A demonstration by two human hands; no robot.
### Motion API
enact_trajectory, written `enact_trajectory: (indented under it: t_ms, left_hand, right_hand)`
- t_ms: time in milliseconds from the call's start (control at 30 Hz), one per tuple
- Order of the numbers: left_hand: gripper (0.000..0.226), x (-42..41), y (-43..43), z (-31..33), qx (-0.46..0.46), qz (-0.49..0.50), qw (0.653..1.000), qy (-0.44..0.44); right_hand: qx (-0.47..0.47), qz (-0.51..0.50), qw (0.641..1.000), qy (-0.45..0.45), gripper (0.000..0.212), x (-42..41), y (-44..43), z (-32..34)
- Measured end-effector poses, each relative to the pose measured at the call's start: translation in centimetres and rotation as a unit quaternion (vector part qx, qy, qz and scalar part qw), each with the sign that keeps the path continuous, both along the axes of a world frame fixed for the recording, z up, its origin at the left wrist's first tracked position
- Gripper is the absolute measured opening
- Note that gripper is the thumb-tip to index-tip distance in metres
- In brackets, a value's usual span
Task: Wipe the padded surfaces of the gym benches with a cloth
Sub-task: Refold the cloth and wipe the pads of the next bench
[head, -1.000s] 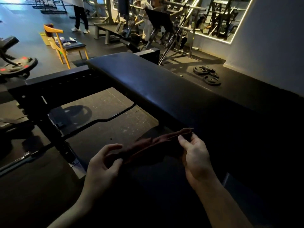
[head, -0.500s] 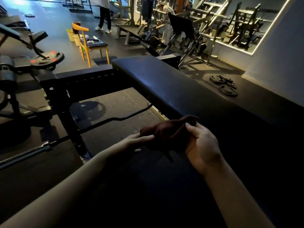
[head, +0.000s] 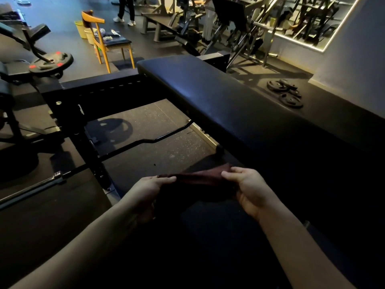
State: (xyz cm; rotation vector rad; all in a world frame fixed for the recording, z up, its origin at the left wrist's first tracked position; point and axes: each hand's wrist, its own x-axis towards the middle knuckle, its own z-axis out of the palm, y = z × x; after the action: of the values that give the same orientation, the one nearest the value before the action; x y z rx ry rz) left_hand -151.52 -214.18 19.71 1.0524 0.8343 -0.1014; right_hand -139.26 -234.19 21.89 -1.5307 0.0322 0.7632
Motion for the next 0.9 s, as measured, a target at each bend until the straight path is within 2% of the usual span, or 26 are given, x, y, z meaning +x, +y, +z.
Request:
enact_trajectory:
  t_ms: [67,133,200,300,367,400,467,533,633,700,733,767,800,867,900]
  left_hand:
    - [0.014,-0.5,-0.3,0.0,-0.059,0.019,0.998,-0.001]
    - [0.028,-0.9,-0.1,0.0,-0.099,0.023,0.995,-0.011]
    - [0.030,-1.3,0.8,-0.4,-0.104,0.046,0.993,-0.017]
    - [0.042,-1.9,2.2,-0.6,-0.046,0.079,0.996,-0.019]
    - [0.061,-1.9,3.1,-0.6,0.018,0.075,0.997,-0.025]
    - [0.063,-1.9,3.6,-0.4,0.054,0.052,0.997,-0.031]
    - [0.055,-1.9,4.4,0.3,0.148,-0.029,0.988,-0.047]
    - [0.040,-1.8,5.0,1.6,0.249,-0.114,0.959,-0.066]
    - [0.020,-1.3,6.0,3.4,0.347,-0.219,0.908,-0.084]
    - [0.011,-0.2,7.4,4.0,0.361,-0.245,0.895,-0.093]
    - [0.005,0.4,8.2,4.1,0.352,-0.244,0.898,-0.099]
    - [0.008,1.0,9.0,4.1,0.333,-0.240,0.906,-0.107]
    - [0.014,1.7,9.8,3.7,0.298,-0.232,0.918,-0.117]
    - [0.008,2.9,10.8,3.1,0.193,-0.209,0.948,-0.146]
    - [0.006,3.5,11.1,3.0,0.147,-0.196,0.956,-0.162]
  right_hand:
    - [0.030,-0.002,0.999,-0.021,0.014,-0.1,0.8,-0.1]
    - [-0.012,0.059,0.997,-0.042,0.021,-0.6,1.5,-0.5]
    - [-0.051,0.074,0.995,-0.052,0.035,-0.6,2.1,-1.0]
    - [-0.041,0.057,0.993,-0.091,0.030,0.0,2.8,-0.6]
    - [-0.041,0.087,0.987,-0.125,0.022,0.2,3.4,0.0]
    - [-0.050,0.120,0.981,-0.143,0.021,0.3,3.6,0.3]
    - [-0.083,0.214,0.954,-0.191,0.032,0.7,4.0,0.9]
    - [-0.140,0.285,0.905,-0.283,0.043,1.1,4.4,1.9]
    - [-0.216,0.325,0.823,-0.413,0.025,2.0,5.0,3.5]
    - [-0.246,0.343,0.797,-0.433,0.013,3.8,5.5,4.2]
    - [-0.251,0.363,0.790,-0.426,0.009,4.9,5.9,4.3]
    - [-0.240,0.384,0.799,-0.396,0.009,5.8,6.3,4.0]
    - [-0.203,0.399,0.828,-0.336,0.009,6.7,6.8,3.7]
    - [-0.075,0.372,0.914,-0.145,0.009,8.1,7.1,3.1]
    - [-0.022,0.358,0.932,-0.053,0.014,8.7,7.2,3.0]
